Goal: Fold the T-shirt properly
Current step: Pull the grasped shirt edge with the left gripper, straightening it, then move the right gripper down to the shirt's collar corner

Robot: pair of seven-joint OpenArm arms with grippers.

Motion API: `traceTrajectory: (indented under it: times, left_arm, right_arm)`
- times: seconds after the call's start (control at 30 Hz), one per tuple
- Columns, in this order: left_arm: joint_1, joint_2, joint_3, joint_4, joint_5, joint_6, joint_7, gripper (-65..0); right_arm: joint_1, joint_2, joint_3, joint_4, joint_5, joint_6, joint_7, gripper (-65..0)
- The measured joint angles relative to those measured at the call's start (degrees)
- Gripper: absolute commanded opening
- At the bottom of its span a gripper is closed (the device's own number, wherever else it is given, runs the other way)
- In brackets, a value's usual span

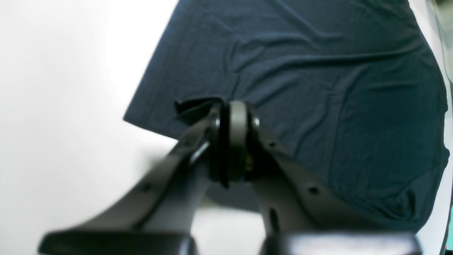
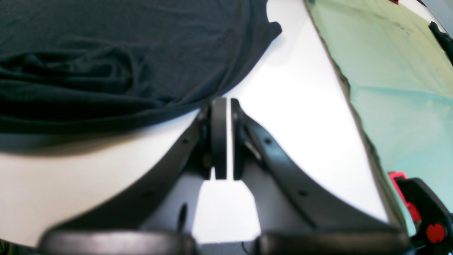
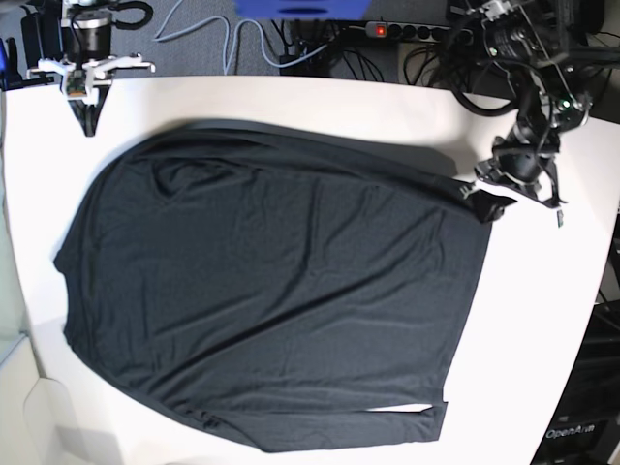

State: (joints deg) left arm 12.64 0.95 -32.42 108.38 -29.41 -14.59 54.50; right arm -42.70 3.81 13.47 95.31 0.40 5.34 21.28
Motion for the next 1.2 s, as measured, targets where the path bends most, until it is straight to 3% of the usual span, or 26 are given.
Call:
traceTrajectory:
  times: [0.27, 0.5, 0.63, 0.83, 1.0, 1.2]
  left_arm:
    - [-0.26, 0.00, 0.00, -0.13, 0.42, -0.02, -0.07, -62.4]
    - [-0.24, -0.02, -0.04, -0.26, 0.42, 0.00, -0.07, -62.4]
    - [-0.24, -0.02, -0.04, -0.28, 0.39, -0.02, -0.07, -62.4]
    - [-0.22, -0.02, -0.02, -0.28, 0.44, 0.00, -0.07, -62.4]
    - [-0.24, -0.11, 0.04, -0.28, 0.44, 0.00, -0.04, -62.4]
    - [-0.22, -0.20, 0.00, -0.28, 0.44, 0.00, -0.07, -62.4]
  right_arm:
    - [0.00, 0.15, -4.87, 0.28, 0.02, 0.02, -4.85, -63.5]
    - [0.96, 0.15, -6.21, 2.19, 0.15, 0.00, -10.14, -37.0]
    - [1.64, 0.15, -6.38, 3.41, 0.17, 0.00, -10.64, -27.7]
    - [1.57, 0.59, -7.72, 3.39, -0.02, 0.00, -10.84, -26.0]
    - [1.38, 4.98, -9.70, 2.54, -7.39, 0.42, -10.84, -26.1]
    - [1.29, 5.88, -9.68, -0.02, -15.63, 0.44, -11.04, -26.1]
